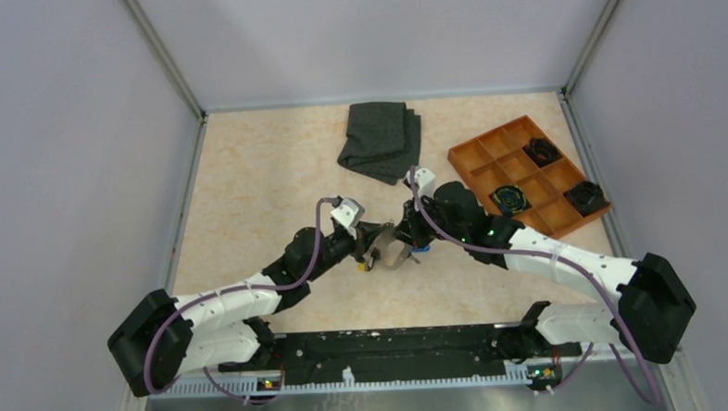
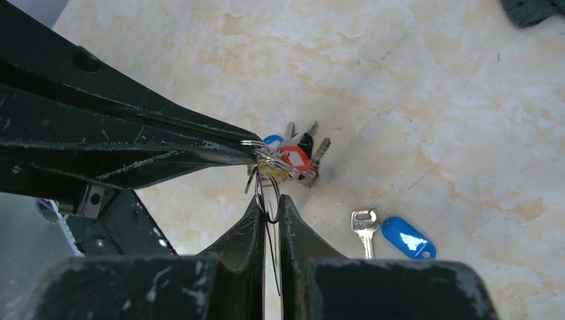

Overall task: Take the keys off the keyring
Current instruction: Adjust the keyring, then pick up the key from the keyring, then remove the key from the keyring.

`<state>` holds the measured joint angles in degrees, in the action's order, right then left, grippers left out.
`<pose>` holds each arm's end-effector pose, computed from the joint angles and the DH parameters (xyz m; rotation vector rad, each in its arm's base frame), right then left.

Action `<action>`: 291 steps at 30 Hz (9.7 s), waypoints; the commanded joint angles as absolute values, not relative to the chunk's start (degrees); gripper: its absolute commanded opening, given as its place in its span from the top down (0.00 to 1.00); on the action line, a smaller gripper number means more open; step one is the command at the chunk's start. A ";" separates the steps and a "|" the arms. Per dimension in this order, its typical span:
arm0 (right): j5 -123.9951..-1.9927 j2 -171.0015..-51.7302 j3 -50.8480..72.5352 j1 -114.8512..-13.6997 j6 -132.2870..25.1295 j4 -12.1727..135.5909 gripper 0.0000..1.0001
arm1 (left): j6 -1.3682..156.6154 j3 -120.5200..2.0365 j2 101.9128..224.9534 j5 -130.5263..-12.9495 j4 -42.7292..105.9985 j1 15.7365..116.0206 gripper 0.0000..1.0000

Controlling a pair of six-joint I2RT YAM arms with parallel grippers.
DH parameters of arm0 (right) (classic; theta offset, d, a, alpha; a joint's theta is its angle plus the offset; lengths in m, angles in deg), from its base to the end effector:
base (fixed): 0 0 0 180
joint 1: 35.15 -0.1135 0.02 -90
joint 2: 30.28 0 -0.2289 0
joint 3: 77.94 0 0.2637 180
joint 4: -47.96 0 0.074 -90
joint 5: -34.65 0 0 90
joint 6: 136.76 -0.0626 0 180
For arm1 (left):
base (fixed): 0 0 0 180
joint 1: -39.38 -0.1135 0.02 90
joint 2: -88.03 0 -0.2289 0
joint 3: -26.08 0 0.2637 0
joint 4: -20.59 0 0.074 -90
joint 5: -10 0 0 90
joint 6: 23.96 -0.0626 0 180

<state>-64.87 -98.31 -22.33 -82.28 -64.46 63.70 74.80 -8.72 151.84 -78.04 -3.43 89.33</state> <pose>0.2044 0.2354 0.2050 -0.6555 2.0701 0.8488 0.1822 -0.2200 0.1791 0.6307 1.6016 -0.7989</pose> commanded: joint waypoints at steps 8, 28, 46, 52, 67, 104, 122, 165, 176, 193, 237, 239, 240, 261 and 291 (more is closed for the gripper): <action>-54.15 -94.02 -24.05 -82.78 -87.79 52.64 1.00 | 87.74 -15.97 149.59 -78.33 2.11 86.08 0.49; -35.35 -91.45 -32.81 -82.76 -135.29 42.57 1.00 | 122.86 -11.31 142.75 -74.52 10.87 73.35 0.25; -39.35 -94.81 -38.98 -83.35 -140.77 28.87 1.00 | 133.21 -11.14 152.73 -75.86 -5.53 73.31 0.45; -39.99 -94.47 -40.06 -83.62 -141.14 27.28 1.00 | 134.93 -11.51 154.18 -76.83 -8.40 73.31 0.57; -42.76 -88.81 -41.44 -83.93 -132.74 31.55 0.92 | 127.91 -15.55 152.02 -69.97 -1.71 69.56 1.00; -81.36 -60.01 -42.74 -83.58 -65.59 36.74 0.42 | 131.76 -33.67 161.94 2.72 12.65 58.36 1.00; -82.06 -65.92 -51.89 -89.33 -49.86 6.85 0.49 | 165.41 -35.00 159.43 -2.12 -11.36 58.63 1.00; -79.43 -78.25 -43.33 -93.15 -43.73 5.70 0.69 | 167.84 -42.09 159.66 -1.16 -10.36 61.22 1.00; -80.26 -79.38 -43.29 -93.24 -45.71 3.06 0.73 | 166.58 -41.65 159.47 -2.02 -9.36 62.12 1.00; -79.82 -81.90 -43.51 -94.39 -48.19 -0.89 0.78 | 166.00 -41.23 159.67 -2.26 -9.24 62.67 1.00; -48.34 -83.54 -5.27 -96.16 -43.08 92.23 1.00 | 117.79 -25.83 150.52 -23.46 11.97 62.14 0.86; -47.38 -84.91 -3.50 -97.03 -41.38 93.38 1.00 | 116.99 -24.11 149.37 -25.69 11.49 62.14 0.83; -46.30 -85.29 -2.90 -97.76 -40.36 93.55 1.00 | 116.61 -23.38 149.06 -26.57 11.04 62.14 0.81; -41.08 -83.47 -0.66 -103.11 -25.25 87.99 1.00 | 105.65 -14.03 138.13 -47.69 18.01 62.14 0.31; -69.19 -76.53 2.10 -104.29 -20.75 83.28 1.00 | 93.99 -16.64 138.03 -34.88 -20.97 81.11 0.36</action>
<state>-65.70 -77.90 -2.01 -103.37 -20.39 87.33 95.98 -15.93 137.43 -35.77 -11.60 80.48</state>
